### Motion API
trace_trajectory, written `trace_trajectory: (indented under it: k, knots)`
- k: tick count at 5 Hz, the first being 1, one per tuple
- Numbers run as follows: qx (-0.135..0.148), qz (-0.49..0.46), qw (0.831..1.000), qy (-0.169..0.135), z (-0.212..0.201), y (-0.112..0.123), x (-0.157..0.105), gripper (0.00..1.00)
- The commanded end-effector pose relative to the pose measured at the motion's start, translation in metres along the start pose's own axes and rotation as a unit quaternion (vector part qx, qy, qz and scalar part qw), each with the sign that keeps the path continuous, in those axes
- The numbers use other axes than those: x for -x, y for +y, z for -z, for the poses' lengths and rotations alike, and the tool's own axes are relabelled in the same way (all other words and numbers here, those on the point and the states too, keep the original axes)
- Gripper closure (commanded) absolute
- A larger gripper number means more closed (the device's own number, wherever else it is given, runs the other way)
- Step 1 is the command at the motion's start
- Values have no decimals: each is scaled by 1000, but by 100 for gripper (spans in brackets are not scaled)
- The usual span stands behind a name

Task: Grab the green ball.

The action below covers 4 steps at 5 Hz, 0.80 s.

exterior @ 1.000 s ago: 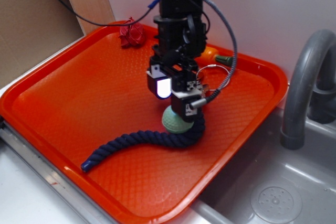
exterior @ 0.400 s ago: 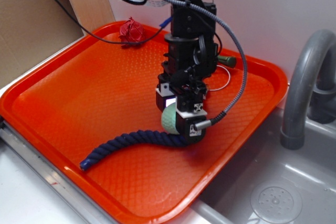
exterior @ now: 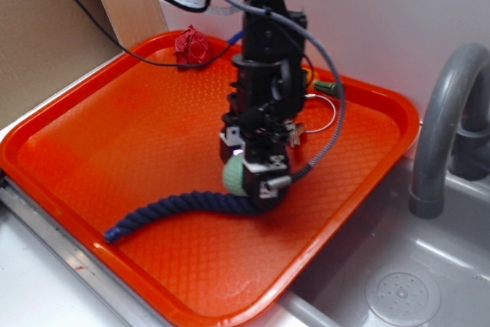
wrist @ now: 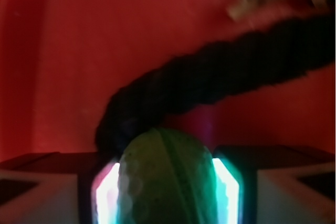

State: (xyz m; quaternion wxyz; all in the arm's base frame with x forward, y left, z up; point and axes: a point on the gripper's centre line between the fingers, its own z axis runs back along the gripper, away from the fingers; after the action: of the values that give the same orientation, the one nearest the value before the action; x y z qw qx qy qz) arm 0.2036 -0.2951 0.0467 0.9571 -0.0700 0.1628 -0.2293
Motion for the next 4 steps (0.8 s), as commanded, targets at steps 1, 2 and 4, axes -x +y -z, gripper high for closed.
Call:
trace_trajectory:
  k: [1,2,4]
  knots:
    - [-15,-34,989,-141,-108,43,88,100]
    - [-38,-49,987,-151,-124,56,120,100]
    - [-155,-95,971,-152,-156,52,179,100]
